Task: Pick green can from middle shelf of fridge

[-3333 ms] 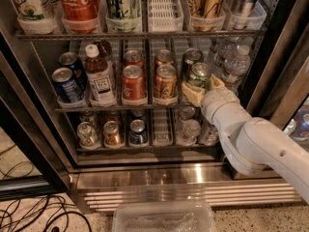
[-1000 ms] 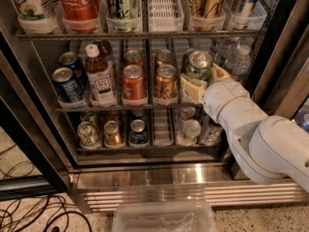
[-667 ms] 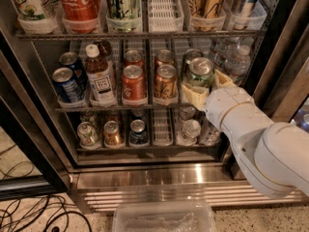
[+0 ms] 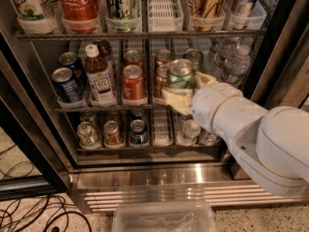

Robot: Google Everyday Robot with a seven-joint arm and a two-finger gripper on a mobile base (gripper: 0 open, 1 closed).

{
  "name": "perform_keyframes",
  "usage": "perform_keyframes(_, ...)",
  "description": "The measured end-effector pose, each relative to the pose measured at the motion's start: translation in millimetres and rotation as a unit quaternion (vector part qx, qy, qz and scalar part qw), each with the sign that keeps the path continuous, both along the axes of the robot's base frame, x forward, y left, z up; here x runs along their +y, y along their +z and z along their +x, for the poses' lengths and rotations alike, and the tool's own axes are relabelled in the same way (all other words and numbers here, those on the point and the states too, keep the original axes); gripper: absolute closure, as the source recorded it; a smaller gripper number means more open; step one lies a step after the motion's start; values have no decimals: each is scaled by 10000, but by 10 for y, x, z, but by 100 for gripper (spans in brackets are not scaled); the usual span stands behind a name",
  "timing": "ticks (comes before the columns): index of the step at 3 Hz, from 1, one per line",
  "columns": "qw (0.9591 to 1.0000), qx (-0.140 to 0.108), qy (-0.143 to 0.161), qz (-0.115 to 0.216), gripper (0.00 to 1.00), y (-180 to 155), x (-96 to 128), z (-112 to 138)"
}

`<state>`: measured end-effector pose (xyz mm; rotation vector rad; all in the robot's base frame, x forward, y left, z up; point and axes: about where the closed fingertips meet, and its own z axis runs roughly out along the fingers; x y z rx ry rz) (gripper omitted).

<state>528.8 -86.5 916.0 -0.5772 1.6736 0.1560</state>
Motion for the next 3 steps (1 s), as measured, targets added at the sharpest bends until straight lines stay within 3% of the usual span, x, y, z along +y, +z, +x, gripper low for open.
perform_keyframes(1,9957,484,783,130,100,-81,448,-169)
perform_keyframes(2,9877,703,1361,317,100,-121,428,-117)
perform_keyframes(3,9858,740,1474,322,100,-128,434,-158)
